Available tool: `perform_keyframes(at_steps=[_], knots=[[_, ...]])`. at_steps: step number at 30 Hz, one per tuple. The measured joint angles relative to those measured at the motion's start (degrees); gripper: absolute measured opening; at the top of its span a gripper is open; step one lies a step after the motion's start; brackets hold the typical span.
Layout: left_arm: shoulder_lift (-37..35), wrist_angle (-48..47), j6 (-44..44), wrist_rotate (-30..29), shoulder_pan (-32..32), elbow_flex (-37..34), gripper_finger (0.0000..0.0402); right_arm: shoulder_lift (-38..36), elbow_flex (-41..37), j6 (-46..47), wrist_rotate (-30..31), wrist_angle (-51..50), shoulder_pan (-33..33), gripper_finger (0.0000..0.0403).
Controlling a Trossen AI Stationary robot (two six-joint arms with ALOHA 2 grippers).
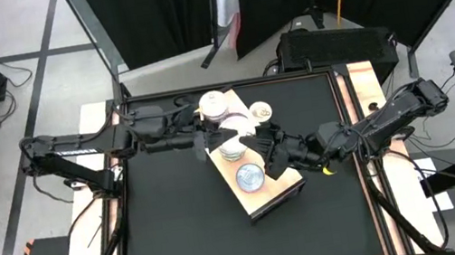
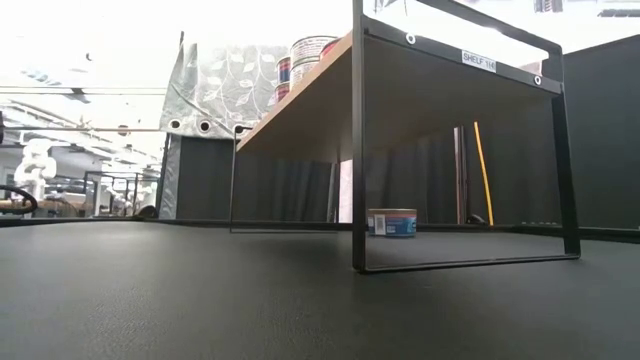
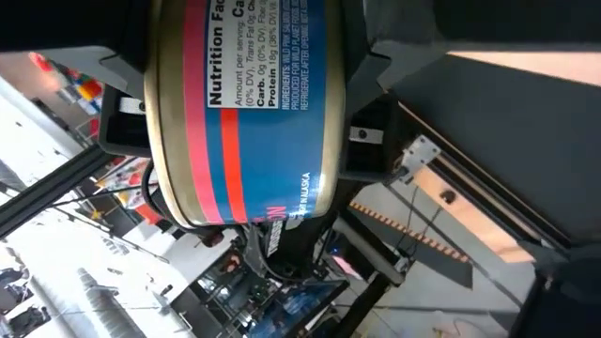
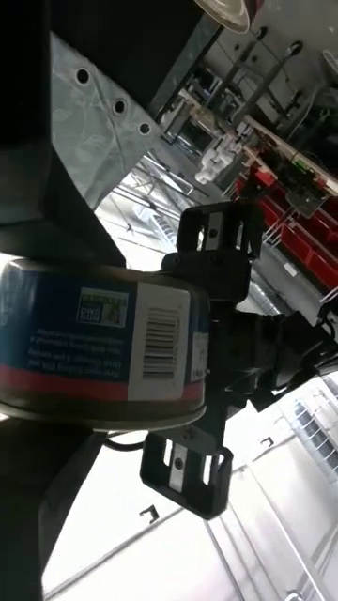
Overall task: Stack canned seafood by type on shelf
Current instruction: Stack the blue pink tuna can on top of the blue pink tuna cans on the shelf
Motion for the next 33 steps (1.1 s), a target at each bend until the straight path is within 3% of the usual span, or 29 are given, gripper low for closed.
perform_keyframes(at_steps=[4, 7, 14, 19, 25, 33], knots=[[-0.11, 0.04, 2.17, -0.61, 0.11, 0.0, 0.0197, 0.0, 0.02, 0.68, 0.13, -0.07, 0.01, 0.0177], [-0.19, 0.39, 1.91, -1.0, 0.21, 0.0, 0.0206, 0.0, 0.0, 2.76, 0.17, -0.28, -0.01, 0.0175], [-0.32, 0.8, 3.59, -2.3, 0.22, 0.04, 0.0285, 0.0, 0.0, 4.41, 0.21, -0.61, -0.01, 0.0189], [-3.69, 0.26, 9.18, -9.7, 0.59, 0.3, 0.0331, 0.0, 0.0, 5.28, 0.68, -0.36, -0.01, 0.0183], [-12.47, -5.66, 21.59, -17.38, 1.25, 2.37, 0.0338, -0.01, 0.0, 10.27, 1.34, 3.25, -0.91, 0.0187], [-18.78, -22.35, 29.92, -27.81, -5.32, 0.85, 0.0338, -1.61, 5.3, 22.17, -12.56, 4.78, -8.69, 0.0188]])
